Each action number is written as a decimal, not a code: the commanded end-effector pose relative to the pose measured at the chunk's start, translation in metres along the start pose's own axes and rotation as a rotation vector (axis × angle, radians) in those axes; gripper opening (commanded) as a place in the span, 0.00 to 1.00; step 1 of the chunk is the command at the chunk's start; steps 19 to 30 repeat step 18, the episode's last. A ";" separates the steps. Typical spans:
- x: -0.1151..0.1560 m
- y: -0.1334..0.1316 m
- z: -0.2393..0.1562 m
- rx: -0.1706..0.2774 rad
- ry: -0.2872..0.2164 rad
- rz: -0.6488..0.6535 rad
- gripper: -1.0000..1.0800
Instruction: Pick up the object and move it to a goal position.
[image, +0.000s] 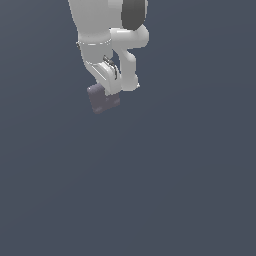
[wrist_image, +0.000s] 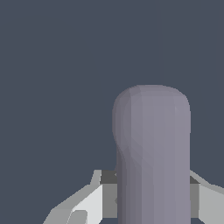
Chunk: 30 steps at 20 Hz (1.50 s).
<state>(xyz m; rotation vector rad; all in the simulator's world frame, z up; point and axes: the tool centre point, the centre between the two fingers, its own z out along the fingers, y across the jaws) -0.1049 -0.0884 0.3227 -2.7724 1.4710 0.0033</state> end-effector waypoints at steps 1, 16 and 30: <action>0.007 0.018 -0.021 -0.001 0.000 0.000 0.00; 0.033 0.074 -0.091 -0.002 0.003 -0.001 0.00; 0.034 0.074 -0.092 -0.002 0.003 -0.001 0.00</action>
